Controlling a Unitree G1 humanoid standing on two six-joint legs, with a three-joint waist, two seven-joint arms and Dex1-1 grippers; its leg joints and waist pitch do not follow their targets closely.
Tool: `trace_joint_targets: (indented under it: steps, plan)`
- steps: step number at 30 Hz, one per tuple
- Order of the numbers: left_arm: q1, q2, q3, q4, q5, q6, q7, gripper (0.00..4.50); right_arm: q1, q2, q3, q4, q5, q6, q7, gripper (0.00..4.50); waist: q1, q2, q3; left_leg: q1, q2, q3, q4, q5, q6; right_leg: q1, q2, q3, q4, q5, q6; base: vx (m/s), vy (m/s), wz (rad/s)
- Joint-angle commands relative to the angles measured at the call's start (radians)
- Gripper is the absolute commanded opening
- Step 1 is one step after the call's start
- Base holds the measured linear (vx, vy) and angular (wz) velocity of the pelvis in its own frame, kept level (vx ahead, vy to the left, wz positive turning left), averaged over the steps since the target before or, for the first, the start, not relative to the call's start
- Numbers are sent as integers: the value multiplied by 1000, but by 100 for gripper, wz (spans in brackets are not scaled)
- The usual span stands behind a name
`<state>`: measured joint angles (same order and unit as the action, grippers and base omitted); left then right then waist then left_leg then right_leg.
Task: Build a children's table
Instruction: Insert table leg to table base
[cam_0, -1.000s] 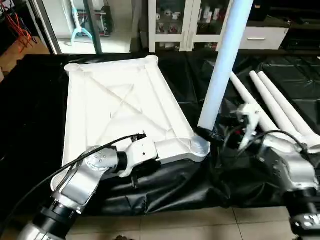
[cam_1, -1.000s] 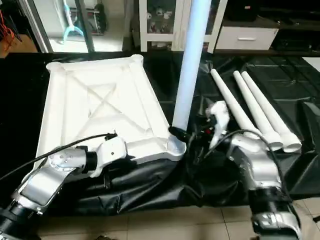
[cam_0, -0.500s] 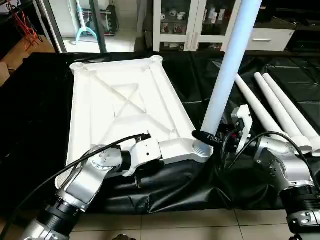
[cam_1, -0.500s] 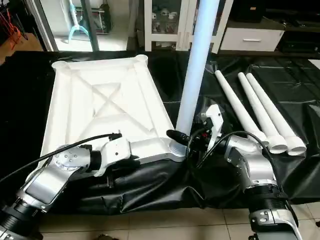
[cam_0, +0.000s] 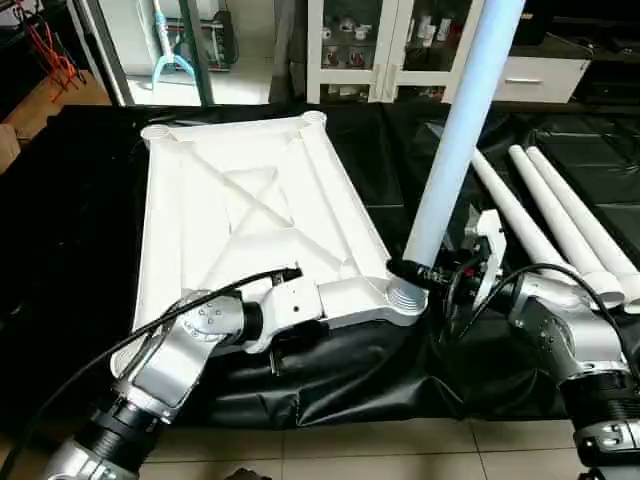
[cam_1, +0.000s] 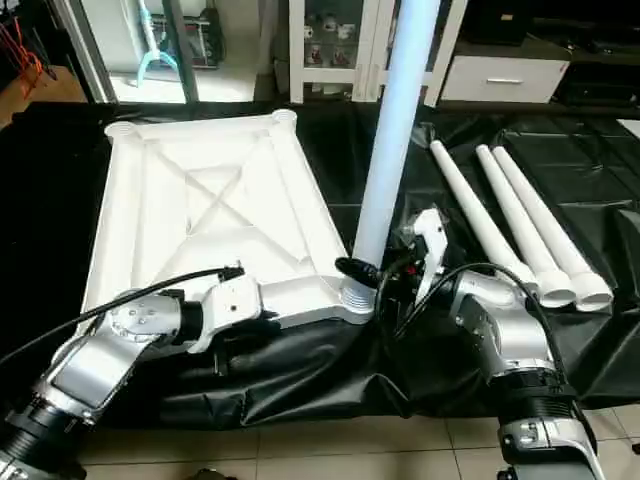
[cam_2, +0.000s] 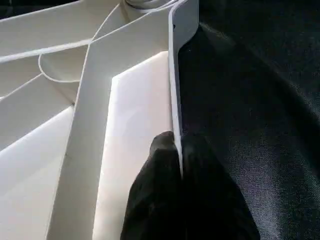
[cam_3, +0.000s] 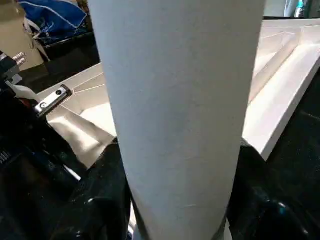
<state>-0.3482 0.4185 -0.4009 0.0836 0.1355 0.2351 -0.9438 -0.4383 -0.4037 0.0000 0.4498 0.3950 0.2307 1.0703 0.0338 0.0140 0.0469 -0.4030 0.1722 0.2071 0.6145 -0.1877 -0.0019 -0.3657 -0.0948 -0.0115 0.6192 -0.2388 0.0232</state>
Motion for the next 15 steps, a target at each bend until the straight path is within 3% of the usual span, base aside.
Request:
trace_joint_targets:
  steps: [1,7,11,13,15]
  plan:
    - [21,-4,-41,45,24,-6,18,0,-25,13,-25,6,21,18,-2,197,-8,-20,-50,39,62,-27,-91,-198,22,3,-45,21,-74,-105,-243,0,0,0]
    - [20,0,-44,54,31,-20,20,0,-26,25,-44,11,35,31,-27,197,-9,-18,-48,39,62,-28,-94,-218,11,0,-46,22,-77,-137,-235,0,0,0]
    - [21,1,-44,60,33,-28,20,0,-60,66,-116,58,72,78,-157,197,-14,-18,-49,37,61,-30,-97,-237,-4,-2,-45,22,-78,-164,-229,0,0,0]
    - [23,-1,-44,63,36,-32,20,0,-83,92,-173,94,107,105,-237,197,-17,-17,-49,39,61,-30,-98,-266,-23,-6,-47,23,-80,-201,-223,0,0,0]
    - [25,-1,-44,62,37,-33,21,0,-92,100,-195,109,122,113,-263,197,-19,-18,-48,37,61,-32,-100,-288,-39,-8,-46,23,-81,-219,-214,0,0,0]
